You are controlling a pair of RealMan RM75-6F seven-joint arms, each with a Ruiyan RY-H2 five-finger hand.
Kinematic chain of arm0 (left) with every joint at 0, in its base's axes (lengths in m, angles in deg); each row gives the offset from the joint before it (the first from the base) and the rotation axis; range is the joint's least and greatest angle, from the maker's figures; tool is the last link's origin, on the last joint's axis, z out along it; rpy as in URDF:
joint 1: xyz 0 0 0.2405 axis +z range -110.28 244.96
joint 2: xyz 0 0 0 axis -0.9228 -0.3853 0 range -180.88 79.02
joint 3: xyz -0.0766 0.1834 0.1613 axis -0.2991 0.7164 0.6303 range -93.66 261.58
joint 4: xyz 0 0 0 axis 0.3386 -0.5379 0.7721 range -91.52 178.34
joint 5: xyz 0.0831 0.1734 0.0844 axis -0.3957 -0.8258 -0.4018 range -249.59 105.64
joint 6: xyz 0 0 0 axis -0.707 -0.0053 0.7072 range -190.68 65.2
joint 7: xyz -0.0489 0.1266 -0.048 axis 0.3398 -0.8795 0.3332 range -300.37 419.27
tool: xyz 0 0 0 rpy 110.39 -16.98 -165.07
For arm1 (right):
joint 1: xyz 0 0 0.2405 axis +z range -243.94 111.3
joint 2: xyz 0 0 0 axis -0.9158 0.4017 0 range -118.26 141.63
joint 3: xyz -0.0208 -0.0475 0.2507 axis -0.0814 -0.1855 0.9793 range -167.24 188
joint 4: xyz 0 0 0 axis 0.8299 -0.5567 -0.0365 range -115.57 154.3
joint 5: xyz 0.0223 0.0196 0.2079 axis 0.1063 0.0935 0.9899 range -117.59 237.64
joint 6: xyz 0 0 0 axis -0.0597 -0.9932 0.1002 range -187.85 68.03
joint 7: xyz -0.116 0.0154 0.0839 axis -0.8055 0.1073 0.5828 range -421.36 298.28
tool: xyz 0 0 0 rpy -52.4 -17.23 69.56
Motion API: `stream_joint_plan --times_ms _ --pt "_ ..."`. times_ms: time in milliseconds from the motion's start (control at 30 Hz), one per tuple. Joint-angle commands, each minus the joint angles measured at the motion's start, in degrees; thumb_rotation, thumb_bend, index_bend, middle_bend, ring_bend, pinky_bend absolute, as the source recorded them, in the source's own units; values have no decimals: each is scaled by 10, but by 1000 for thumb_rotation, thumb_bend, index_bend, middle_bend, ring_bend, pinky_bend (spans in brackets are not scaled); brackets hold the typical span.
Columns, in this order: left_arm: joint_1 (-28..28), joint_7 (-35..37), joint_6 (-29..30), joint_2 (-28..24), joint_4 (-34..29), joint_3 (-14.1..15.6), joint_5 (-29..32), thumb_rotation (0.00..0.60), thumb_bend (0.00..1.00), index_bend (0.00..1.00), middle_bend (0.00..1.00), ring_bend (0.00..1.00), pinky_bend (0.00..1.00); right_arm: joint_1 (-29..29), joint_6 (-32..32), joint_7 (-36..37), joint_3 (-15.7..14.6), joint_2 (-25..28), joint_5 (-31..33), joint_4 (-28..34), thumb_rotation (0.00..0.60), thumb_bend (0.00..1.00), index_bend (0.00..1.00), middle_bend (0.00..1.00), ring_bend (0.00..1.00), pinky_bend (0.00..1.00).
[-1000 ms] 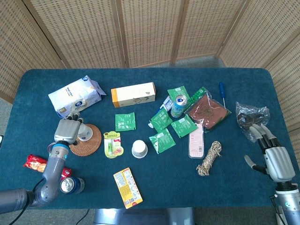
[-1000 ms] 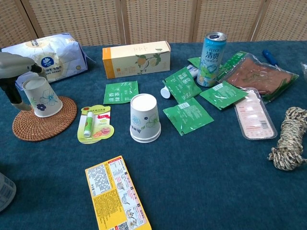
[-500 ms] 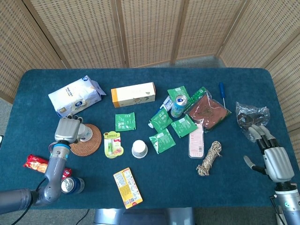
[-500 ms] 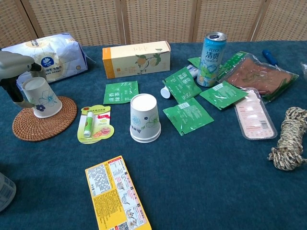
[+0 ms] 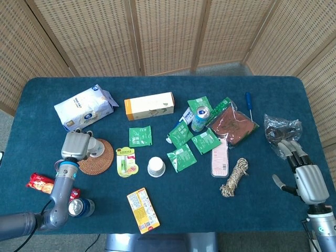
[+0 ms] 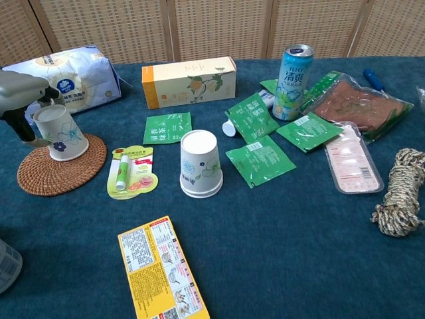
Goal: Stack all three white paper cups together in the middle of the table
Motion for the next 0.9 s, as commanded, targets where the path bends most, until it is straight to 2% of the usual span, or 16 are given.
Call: stream_joint_plan --times_ms 33,433,900 --pt "1 -1 2 2 0 -1 -2 600 302 328 491 254 473 0 0 0 0 0 -1 0 600 325 32 0 0 190" --pt "8 15 5 -10 -22 -11 -18 600 301 334 502 270 487 -1 2 1 0 0 -2 1 600 325 32 0 0 190" --pt "2 3 34 -81 -169 -39 -20 600 298 347 511 279 502 -2 6 -4 -3 -3 -5 2 600 324 33 0 0 190"
